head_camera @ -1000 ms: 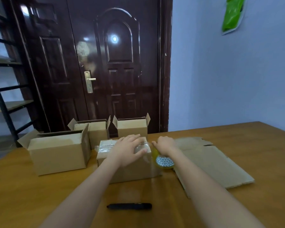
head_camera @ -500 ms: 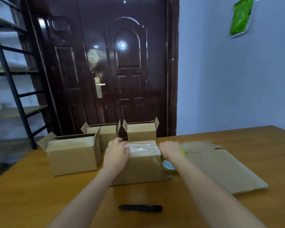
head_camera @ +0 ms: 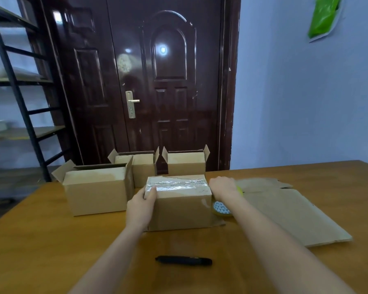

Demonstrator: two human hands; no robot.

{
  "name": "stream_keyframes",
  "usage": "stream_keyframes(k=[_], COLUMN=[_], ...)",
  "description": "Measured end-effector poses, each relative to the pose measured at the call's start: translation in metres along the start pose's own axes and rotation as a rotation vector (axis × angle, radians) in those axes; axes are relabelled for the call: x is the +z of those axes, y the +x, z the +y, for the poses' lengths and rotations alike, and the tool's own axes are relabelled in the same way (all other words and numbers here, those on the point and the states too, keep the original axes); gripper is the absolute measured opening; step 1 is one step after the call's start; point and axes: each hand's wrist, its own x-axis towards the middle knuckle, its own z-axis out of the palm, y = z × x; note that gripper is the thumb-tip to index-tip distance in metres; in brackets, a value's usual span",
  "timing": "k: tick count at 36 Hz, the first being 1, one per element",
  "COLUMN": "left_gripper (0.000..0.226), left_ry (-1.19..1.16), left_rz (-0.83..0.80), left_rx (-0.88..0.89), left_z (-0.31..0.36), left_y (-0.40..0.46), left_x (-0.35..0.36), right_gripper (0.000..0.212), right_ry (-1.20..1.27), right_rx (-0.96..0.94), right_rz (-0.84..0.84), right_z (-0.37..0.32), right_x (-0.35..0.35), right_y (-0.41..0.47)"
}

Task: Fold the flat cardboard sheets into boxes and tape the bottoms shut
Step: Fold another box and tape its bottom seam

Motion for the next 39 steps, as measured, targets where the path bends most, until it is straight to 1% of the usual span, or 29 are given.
stream_keyframes(k=[2, 5, 8, 10, 12, 14, 16, 18, 20, 22, 24, 26, 28, 34, 37, 39], left_gripper=[0.041, 0.036, 0.043, 0.045, 0.047, 0.053, 0.058, 0.066, 0.079, 0.085, 0.082, 0.071, 0.062, 0.057, 0.057, 0.054], left_ry=[0.146, 0.439, 0.680, 0.751, 0.646, 0.408, 0.216, 0.130, 0.110, 0.104, 0.086, 0.048, 0.014, -0.255, -0.295, -0.295], left_rz=[-0.017, -0.061, -0.130, -0.180, -0.206, -0.215, -0.204, -0.172, -0.131, -0.110, -0.112, -0.107, -0.098, -0.074, -0.056, -0.078], left_rx=[0.093, 0.222, 0.311, 0.331, 0.264, 0.123, 0.034, -0.019, -0.091, -0.106, -0.055, 0.002, 0.017, -0.156, -0.190, -0.190], left_z=[0.000, 0.002, 0.005, 0.003, 0.001, 0.004, 0.007, 0.010, 0.012, 0.011, 0.011, 0.011, 0.011, 0.007, 0.005, 0.006], left_y=[0.001, 0.007, 0.016, 0.021, 0.019, 0.012, 0.005, 0.002, 0.001, 0.001, -0.001, -0.003, -0.003, -0.004, -0.004, -0.004], left_x=[-0.007, -0.019, -0.033, -0.037, -0.033, -0.023, -0.015, -0.012, -0.013, -0.014, -0.015, -0.014, -0.013, -0.010, -0.008, -0.008], right_gripper=[0.026, 0.027, 0.024, 0.024, 0.024, 0.024, 0.025, 0.026, 0.026, 0.026, 0.025, 0.025, 0.024, 0.024, 0.023, 0.021], right_ry=[-0.005, -0.004, 0.005, 0.008, 0.007, 0.010, 0.012, 0.014, 0.014, 0.012, 0.010, 0.013, 0.012, 0.005, 0.011, 0.011], right_rx=[-0.008, -0.022, -0.032, -0.035, -0.038, -0.040, -0.040, -0.041, -0.039, -0.036, -0.037, -0.035, -0.032, -0.028, -0.028, -0.032], right_rz=[0.002, -0.013, -0.025, -0.031, -0.023, -0.012, -0.009, -0.002, 0.003, 0.006, 0.006, 0.006, 0.009, 0.001, -0.005, -0.007], right_z=[0.000, -0.001, -0.003, -0.003, -0.002, -0.001, 0.000, 0.000, 0.000, 0.000, 0.000, 0.000, 0.000, 0.000, -0.001, -0.001], right_x=[-0.001, -0.003, -0.005, -0.005, -0.005, -0.005, -0.004, -0.003, -0.003, -0.002, -0.002, -0.002, -0.003, -0.002, -0.001, -0.001], right_y=[0.000, 0.001, 0.002, 0.001, 0.000, -0.001, -0.001, -0.001, -0.002, -0.002, -0.002, -0.002, -0.002, 0.000, 0.001, 0.002])
